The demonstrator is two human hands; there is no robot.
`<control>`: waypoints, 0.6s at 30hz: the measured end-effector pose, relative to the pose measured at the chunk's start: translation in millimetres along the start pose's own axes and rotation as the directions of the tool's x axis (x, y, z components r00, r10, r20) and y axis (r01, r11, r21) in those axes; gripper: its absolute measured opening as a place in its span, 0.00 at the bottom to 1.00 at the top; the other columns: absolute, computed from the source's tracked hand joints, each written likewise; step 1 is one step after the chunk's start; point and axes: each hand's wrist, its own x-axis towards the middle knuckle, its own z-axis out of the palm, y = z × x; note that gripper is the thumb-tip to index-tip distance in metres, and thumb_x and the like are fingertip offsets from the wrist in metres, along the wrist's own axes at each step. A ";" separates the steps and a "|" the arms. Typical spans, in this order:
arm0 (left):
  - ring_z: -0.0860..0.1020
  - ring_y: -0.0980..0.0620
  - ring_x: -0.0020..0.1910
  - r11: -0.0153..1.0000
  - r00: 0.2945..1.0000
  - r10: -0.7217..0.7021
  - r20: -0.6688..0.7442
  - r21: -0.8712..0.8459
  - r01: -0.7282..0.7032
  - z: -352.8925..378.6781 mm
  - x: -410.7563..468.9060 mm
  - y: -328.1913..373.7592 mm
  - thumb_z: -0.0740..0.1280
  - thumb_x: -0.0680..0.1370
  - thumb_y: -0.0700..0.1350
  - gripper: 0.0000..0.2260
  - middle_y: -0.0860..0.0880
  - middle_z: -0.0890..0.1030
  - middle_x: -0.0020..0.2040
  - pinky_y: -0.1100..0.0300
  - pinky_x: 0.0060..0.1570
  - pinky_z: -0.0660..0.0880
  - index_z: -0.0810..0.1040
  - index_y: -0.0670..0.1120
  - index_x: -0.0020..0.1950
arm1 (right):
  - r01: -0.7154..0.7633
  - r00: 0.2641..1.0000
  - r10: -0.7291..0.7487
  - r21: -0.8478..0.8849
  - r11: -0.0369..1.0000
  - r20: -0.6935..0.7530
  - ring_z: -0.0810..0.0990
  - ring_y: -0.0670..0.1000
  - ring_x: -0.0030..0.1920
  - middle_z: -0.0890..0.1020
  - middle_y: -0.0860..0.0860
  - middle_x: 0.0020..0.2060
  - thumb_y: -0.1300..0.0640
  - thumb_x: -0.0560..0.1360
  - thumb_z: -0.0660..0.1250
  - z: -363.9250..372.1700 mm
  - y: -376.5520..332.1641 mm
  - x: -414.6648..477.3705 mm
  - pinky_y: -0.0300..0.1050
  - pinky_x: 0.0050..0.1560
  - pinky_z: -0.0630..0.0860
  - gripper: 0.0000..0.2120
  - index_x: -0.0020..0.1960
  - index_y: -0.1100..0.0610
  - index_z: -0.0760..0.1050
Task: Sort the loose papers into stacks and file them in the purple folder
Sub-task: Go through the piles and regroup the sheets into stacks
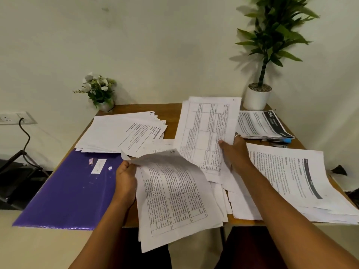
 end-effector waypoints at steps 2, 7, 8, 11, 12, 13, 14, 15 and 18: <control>0.81 0.51 0.44 1.000 1.000 0.015 -0.005 0.013 -0.015 0.7 0.2 -0.2 0.57 0.85 0.35 0.12 0.48 0.82 0.47 0.59 0.43 0.77 0.78 0.48 0.51 | -0.017 0.997 0.016 0.011 1.000 0.077 0.83 0.45 0.53 0.83 0.43 0.52 0.63 0.78 0.71 5.6 0.1 0.3 0.35 0.43 0.79 0.17 0.65 0.54 0.76; 0.78 0.57 0.35 0.999 0.999 0.033 -0.012 0.000 -0.033 2.0 0.0 -1.2 0.58 0.85 0.36 0.11 0.50 0.81 0.41 0.67 0.31 0.73 0.78 0.47 0.49 | -0.075 0.979 0.077 -0.018 0.997 0.191 0.84 0.45 0.52 0.84 0.45 0.55 0.57 0.76 0.74 25.5 16.6 -12.8 0.43 0.49 0.82 0.17 0.63 0.50 0.75; 0.78 0.57 0.36 0.999 0.999 0.035 -0.007 -0.005 -0.036 1.2 1.0 -2.1 0.58 0.85 0.36 0.12 0.50 0.82 0.41 0.66 0.32 0.74 0.78 0.47 0.50 | -0.077 0.976 0.082 -0.033 0.996 0.199 0.85 0.43 0.49 0.84 0.43 0.53 0.56 0.77 0.74 27.8 19.7 -17.0 0.39 0.44 0.82 0.16 0.62 0.49 0.74; 0.79 0.56 0.34 0.999 0.999 0.036 -0.003 -0.001 -0.036 0.1 2.4 -2.9 0.58 0.84 0.35 0.12 0.49 0.82 0.40 0.68 0.28 0.74 0.78 0.45 0.48 | -0.074 0.977 0.074 -0.012 0.997 0.200 0.85 0.40 0.43 0.83 0.41 0.50 0.55 0.77 0.74 29.7 25.1 -23.5 0.34 0.36 0.79 0.15 0.60 0.48 0.73; 0.78 0.57 0.32 0.999 0.999 0.038 -0.001 0.011 -0.038 -0.3 3.3 -4.0 0.57 0.84 0.35 0.12 0.49 0.81 0.39 0.68 0.27 0.73 0.78 0.44 0.48 | -0.067 0.977 0.069 -0.016 0.998 0.200 0.85 0.41 0.44 0.84 0.42 0.51 0.55 0.77 0.74 29.5 26.6 -23.8 0.35 0.37 0.80 0.15 0.60 0.48 0.73; 0.78 0.58 0.31 0.999 0.999 0.046 0.001 0.020 -0.046 -0.4 3.8 -4.8 0.57 0.84 0.34 0.12 0.50 0.81 0.38 0.68 0.27 0.73 0.78 0.44 0.48 | -0.057 0.977 0.062 -0.030 0.998 0.205 0.85 0.43 0.46 0.84 0.42 0.52 0.55 0.76 0.74 29.2 26.3 -25.3 0.36 0.39 0.81 0.16 0.61 0.49 0.73; 0.78 0.58 0.31 0.997 0.998 0.061 0.006 0.035 -0.061 -0.3 4.0 -5.1 0.57 0.84 0.34 0.12 0.51 0.81 0.37 0.68 0.29 0.73 0.78 0.44 0.49 | -0.045 0.976 0.052 -0.041 0.998 0.210 0.85 0.44 0.49 0.84 0.43 0.53 0.54 0.76 0.74 29.2 26.9 -26.8 0.39 0.42 0.82 0.17 0.61 0.48 0.72; 0.78 0.59 0.32 0.995 0.997 0.079 0.012 0.056 -0.079 -0.5 4.4 -5.6 0.56 0.84 0.34 0.13 0.52 0.82 0.38 0.69 0.31 0.74 0.79 0.44 0.50 | -0.032 0.975 0.042 -0.052 0.998 0.220 0.85 0.45 0.51 0.84 0.43 0.55 0.54 0.75 0.74 28.9 28.7 -27.4 0.42 0.47 0.83 0.18 0.62 0.47 0.72; 0.83 0.57 0.49 0.988 0.992 0.121 0.036 0.095 -0.124 -1.1 4.6 -6.3 0.56 0.86 0.37 0.13 0.52 0.86 0.49 0.66 0.47 0.77 0.80 0.47 0.56 | 0.022 0.956 0.008 -0.098 0.995 0.295 0.84 0.49 0.56 0.83 0.42 0.57 0.52 0.76 0.73 29.5 32.6 -32.4 0.51 0.55 0.83 0.17 0.62 0.43 0.72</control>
